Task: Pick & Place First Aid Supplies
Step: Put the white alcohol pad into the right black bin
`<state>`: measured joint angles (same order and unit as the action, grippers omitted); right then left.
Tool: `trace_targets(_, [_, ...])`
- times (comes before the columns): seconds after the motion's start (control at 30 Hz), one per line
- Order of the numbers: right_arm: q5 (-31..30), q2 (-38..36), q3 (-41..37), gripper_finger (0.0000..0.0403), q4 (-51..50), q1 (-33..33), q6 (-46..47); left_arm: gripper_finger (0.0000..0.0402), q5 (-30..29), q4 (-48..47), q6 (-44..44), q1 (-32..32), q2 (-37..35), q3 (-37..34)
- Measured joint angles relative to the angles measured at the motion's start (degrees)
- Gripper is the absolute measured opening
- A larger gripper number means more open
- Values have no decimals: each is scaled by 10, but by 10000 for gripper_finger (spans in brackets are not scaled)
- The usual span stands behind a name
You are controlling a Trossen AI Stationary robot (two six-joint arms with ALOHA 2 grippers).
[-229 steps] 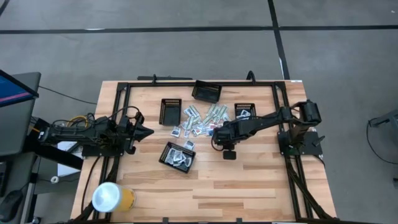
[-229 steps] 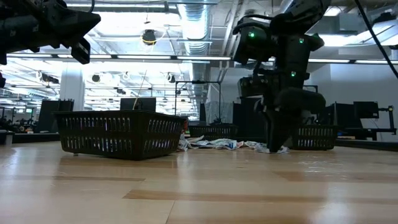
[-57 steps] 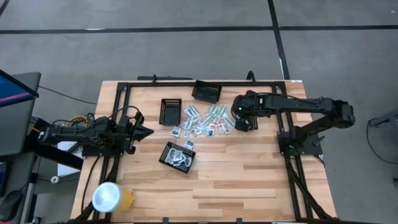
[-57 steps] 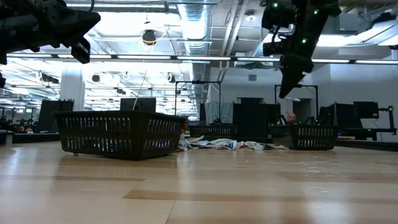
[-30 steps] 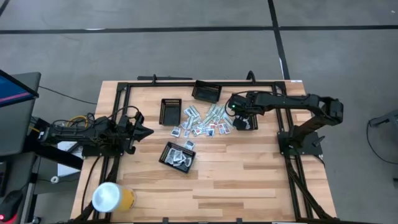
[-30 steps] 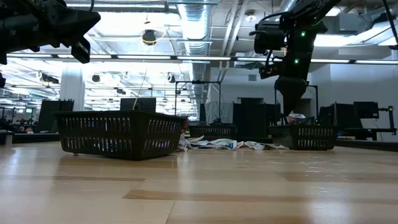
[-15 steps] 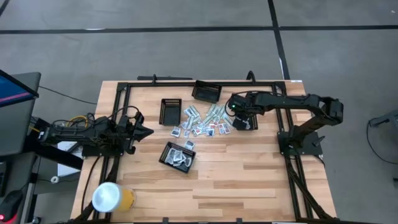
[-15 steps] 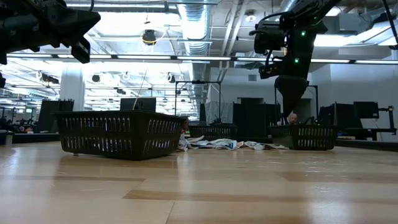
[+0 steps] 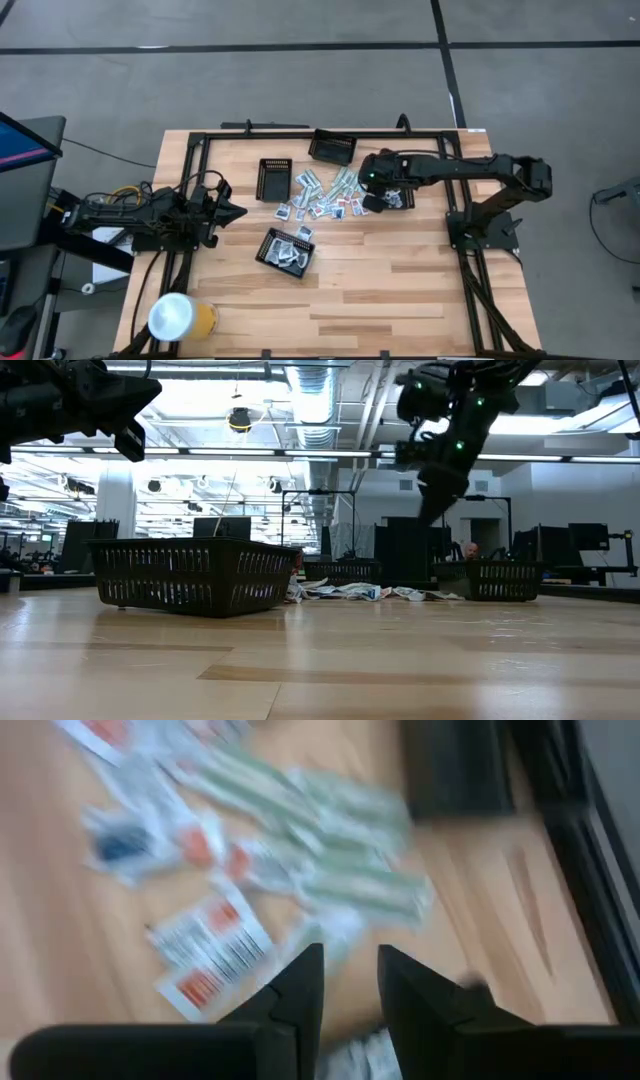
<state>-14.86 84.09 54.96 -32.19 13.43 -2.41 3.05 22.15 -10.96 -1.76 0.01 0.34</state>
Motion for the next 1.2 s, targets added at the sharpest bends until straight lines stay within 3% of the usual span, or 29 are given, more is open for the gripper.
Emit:
trace_targets(0.37, [149,39,0,91,181,-24,-85,8,0,0,0,0,0,0])
trace_targets(0.93, [179,208,0,91,230,-93,-102,8,0,0,0,0,0,0])
trace_targets(1.2, [182,239,3,91,234,-99,-83,8,0,0,0,0,0,0])
